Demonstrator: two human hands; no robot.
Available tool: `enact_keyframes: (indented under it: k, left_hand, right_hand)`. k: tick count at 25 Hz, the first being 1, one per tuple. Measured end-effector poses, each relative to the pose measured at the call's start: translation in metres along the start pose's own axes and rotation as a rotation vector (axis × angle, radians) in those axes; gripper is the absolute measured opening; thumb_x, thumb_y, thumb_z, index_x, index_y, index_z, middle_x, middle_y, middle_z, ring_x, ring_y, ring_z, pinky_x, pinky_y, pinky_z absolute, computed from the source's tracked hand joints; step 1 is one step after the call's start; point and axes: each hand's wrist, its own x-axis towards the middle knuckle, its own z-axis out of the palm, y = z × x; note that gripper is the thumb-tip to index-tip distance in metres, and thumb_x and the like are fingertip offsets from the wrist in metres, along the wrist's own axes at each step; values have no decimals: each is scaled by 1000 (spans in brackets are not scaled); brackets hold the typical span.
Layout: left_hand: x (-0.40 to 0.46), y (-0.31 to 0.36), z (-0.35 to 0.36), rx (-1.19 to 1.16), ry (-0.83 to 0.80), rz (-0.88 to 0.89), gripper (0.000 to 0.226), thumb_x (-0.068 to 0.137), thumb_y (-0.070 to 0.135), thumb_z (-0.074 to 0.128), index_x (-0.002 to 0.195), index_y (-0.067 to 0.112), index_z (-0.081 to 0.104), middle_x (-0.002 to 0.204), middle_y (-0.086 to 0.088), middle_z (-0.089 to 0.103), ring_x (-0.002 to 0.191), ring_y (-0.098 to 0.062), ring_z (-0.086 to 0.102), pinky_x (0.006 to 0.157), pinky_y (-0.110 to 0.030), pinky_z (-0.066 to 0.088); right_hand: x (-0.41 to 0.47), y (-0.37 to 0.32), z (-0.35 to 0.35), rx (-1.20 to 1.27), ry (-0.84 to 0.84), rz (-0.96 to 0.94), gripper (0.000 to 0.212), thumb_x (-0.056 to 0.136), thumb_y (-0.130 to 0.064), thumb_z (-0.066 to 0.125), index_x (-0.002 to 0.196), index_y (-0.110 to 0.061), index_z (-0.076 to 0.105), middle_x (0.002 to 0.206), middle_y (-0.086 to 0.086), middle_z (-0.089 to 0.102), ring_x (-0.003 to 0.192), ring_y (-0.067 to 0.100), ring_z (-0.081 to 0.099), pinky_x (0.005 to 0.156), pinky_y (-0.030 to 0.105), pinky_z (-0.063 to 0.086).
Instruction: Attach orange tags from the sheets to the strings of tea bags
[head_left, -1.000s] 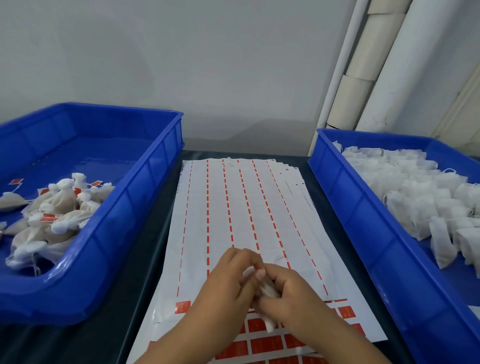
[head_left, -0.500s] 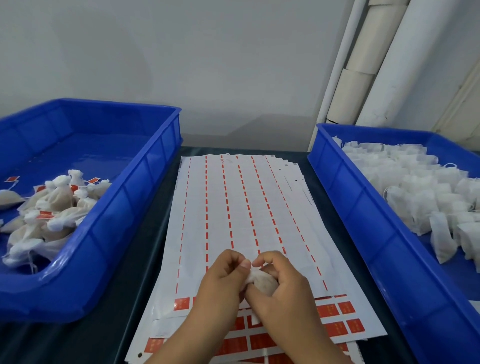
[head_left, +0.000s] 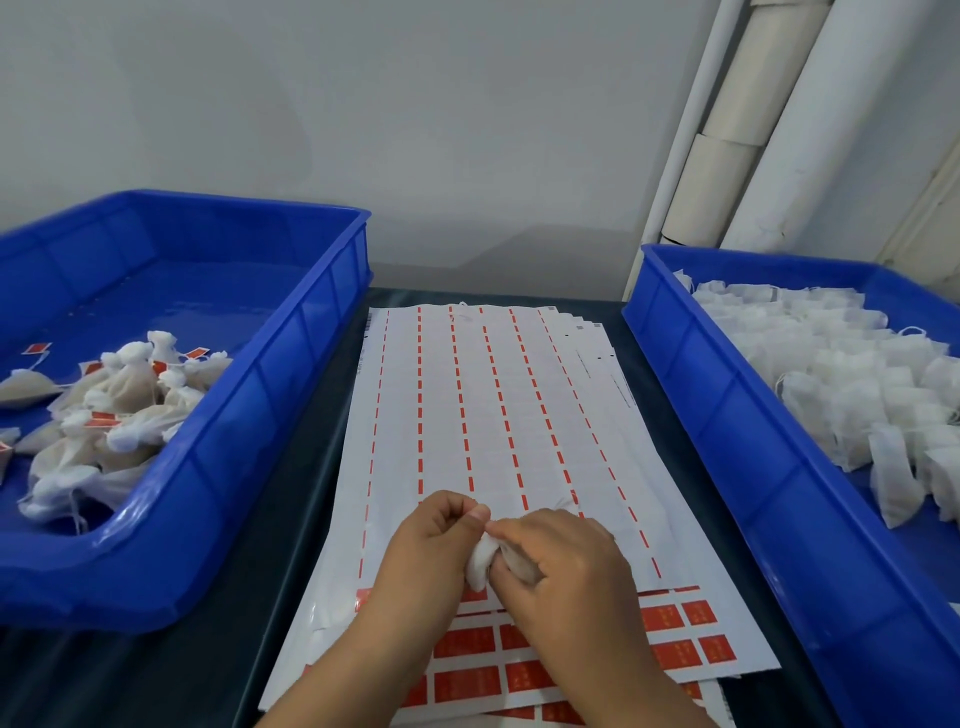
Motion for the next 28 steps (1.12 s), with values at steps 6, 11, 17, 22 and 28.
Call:
enact_keyframes:
  k: [6, 11, 17, 22, 28]
  left_hand:
    - [-3, 4, 9, 48, 84, 48, 15, 94, 26, 50, 84, 20, 60, 81, 0, 65, 72, -13, 59, 55, -15, 45]
    - [-9, 0, -3, -101, -141, 63, 22, 81, 6, 67, 93, 23, 60, 95, 3, 65, 85, -19, 65, 82, -35, 54]
    - [-3, -1, -8, 25, 25, 133, 28, 83, 16, 67, 97, 37, 54, 103, 22, 59, 91, -10, 63, 87, -32, 52]
    - [-9, -6, -3, 170, 30, 382, 42, 81, -7, 61, 60, 29, 62, 88, 21, 64, 81, 6, 61, 65, -4, 45]
    - [-11, -8, -11, 518, -12, 567, 28, 78, 22, 72, 73, 47, 59, 92, 39, 57, 100, 18, 48, 74, 2, 40]
  right_hand:
    - [-5, -2, 1, -113, 13, 16, 28, 68, -35, 65, 84, -15, 76, 77, -2, 73, 67, 12, 69, 65, 28, 55]
    - [4, -2, -3, 95, -199, 419, 11, 83, -33, 68, 88, -35, 59, 85, -23, 57, 71, -2, 55, 62, 1, 37]
    - [10, 4, -9, 860, -514, 971, 23, 93, -27, 51, 81, -23, 70, 83, -5, 68, 82, 9, 64, 74, 19, 51]
    - [8, 12, -11, 1543, -577, 1220, 15, 66, -12, 61, 74, -10, 73, 85, 11, 58, 81, 21, 52, 72, 35, 45]
    - [6, 17, -13, 1429, -512, 1163, 13, 67, -17, 68, 74, -9, 76, 73, 10, 64, 80, 23, 56, 76, 36, 47]
